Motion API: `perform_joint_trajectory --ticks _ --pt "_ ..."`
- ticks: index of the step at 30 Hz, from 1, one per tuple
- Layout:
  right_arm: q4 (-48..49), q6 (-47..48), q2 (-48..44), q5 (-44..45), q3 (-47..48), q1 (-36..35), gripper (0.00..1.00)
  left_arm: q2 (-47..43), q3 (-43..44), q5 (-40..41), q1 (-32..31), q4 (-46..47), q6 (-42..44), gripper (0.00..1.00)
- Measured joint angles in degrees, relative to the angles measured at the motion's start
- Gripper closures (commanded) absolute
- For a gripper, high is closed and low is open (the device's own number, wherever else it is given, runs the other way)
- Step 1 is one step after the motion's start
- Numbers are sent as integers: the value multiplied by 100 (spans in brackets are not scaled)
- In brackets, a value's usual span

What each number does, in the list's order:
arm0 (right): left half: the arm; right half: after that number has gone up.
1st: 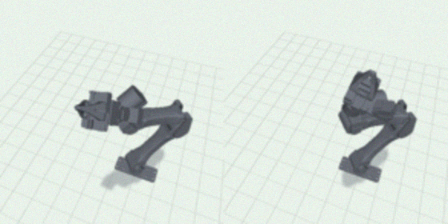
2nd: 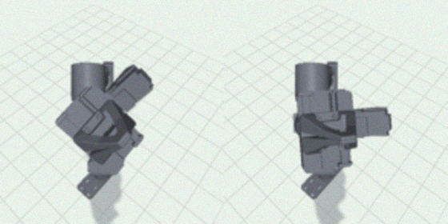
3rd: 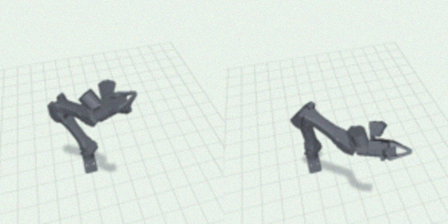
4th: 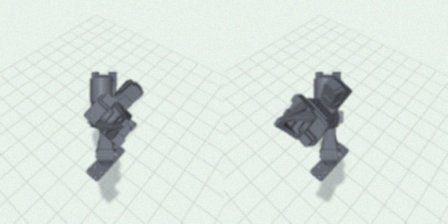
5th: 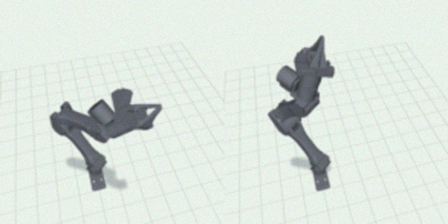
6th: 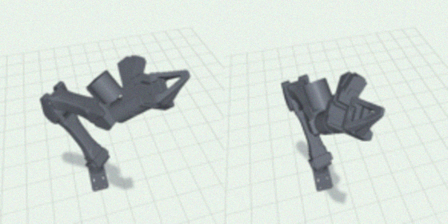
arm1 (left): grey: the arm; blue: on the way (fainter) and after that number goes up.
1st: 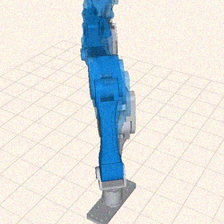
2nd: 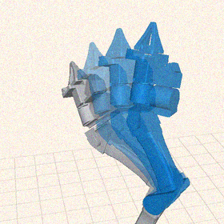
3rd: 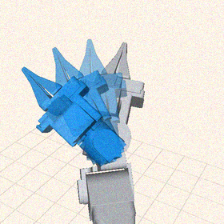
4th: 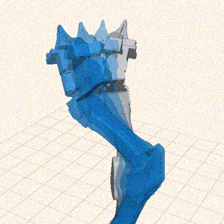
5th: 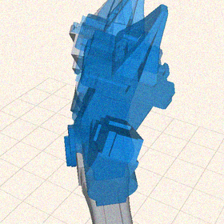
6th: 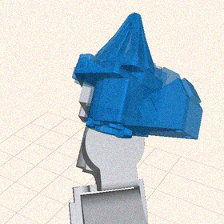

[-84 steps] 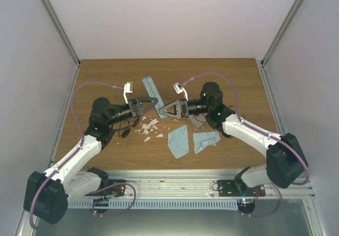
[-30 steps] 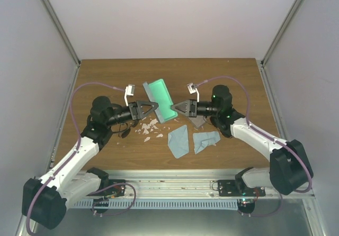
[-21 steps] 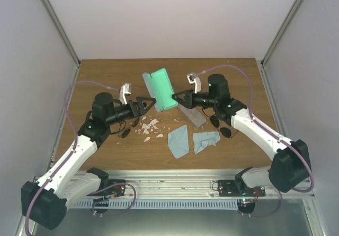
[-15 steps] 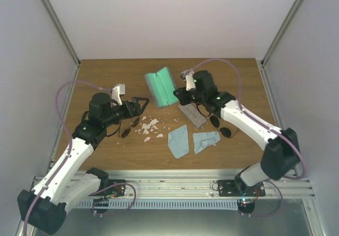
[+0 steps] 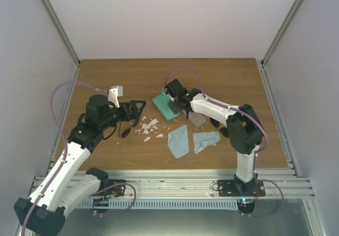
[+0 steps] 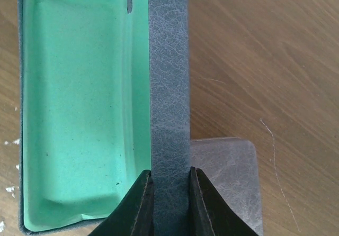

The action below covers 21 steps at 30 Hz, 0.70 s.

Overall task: Organize the sunglasses
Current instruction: Place the sunglasses case at the center of the board.

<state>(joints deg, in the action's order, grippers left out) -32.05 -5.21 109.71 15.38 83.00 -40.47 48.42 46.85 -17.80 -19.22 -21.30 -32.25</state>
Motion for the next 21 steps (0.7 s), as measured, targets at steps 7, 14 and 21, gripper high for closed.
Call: perform_joint_trajectory --ticks 7,14,21 --pt "7 726 63 -13 39 -234 96 -17 -4 -37 0 -33 133 1" --pt "59 1145 94 -24 101 -323 83 -11 -4 -103 0 -31 249 1" --pt "199 1117 92 -107 111 -330 39 -11 -4 -114 0 -35 321 1"
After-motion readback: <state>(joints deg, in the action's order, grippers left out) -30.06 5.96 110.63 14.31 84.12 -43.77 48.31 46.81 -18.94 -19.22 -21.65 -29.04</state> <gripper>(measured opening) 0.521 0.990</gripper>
